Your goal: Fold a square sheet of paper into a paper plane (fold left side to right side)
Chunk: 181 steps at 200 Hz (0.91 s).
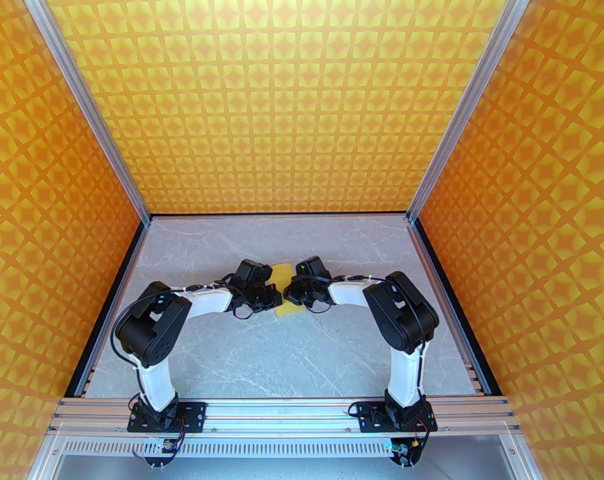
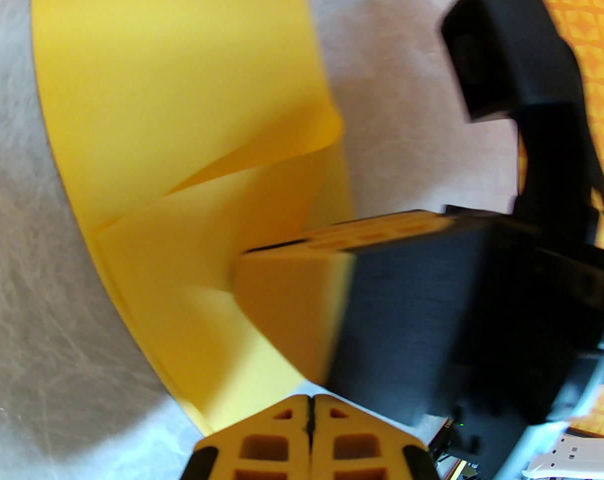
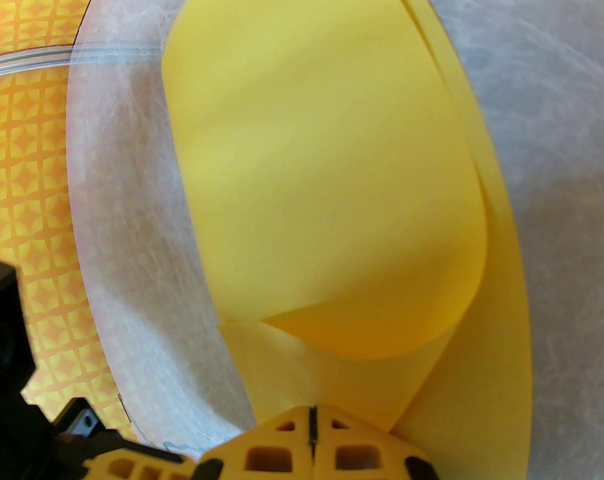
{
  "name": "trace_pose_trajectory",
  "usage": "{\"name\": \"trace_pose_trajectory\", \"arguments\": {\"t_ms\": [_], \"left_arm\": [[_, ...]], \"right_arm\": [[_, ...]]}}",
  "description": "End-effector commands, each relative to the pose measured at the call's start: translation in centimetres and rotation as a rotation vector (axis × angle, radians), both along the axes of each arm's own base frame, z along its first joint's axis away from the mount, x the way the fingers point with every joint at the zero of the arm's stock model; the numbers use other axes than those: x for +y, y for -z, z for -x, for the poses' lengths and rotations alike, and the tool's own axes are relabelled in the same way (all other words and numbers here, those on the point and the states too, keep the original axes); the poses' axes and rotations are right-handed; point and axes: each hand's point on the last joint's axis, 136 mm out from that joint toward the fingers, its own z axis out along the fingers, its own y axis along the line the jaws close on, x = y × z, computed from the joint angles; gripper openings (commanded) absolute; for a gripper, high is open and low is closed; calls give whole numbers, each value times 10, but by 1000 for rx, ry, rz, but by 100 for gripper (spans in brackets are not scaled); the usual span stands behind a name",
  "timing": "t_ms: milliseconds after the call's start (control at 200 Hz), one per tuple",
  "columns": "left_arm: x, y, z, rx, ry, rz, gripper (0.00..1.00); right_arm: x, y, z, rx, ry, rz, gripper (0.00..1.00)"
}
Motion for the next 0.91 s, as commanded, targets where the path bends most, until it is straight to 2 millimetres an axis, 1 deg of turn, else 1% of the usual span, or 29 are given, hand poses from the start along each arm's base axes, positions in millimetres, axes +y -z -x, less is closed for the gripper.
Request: {"name": "trace_pose_trajectory", "arguments": {"t_ms": [0,295,515,670,840,900], "left_arm": [[1,12,3,5,7,-40,1],[9,23,6,5,23,-109,1],[10,30,9,11,38,-131,1],[10,35,12,22,45,-141,1],[10,37,15,28,50,-150,1],[10,37,15,28,51,-151,0]], "right_arm": [[-15,25,11,60,28,70,0],[-15,27,11,63,32,67,0],[-15,23,11,58,30,62,0],[-11,13,7,35,20,44,0],[-3,-8,2,-2,13,-7,0],[0,-11,3,-3,10,-18,0]]}}
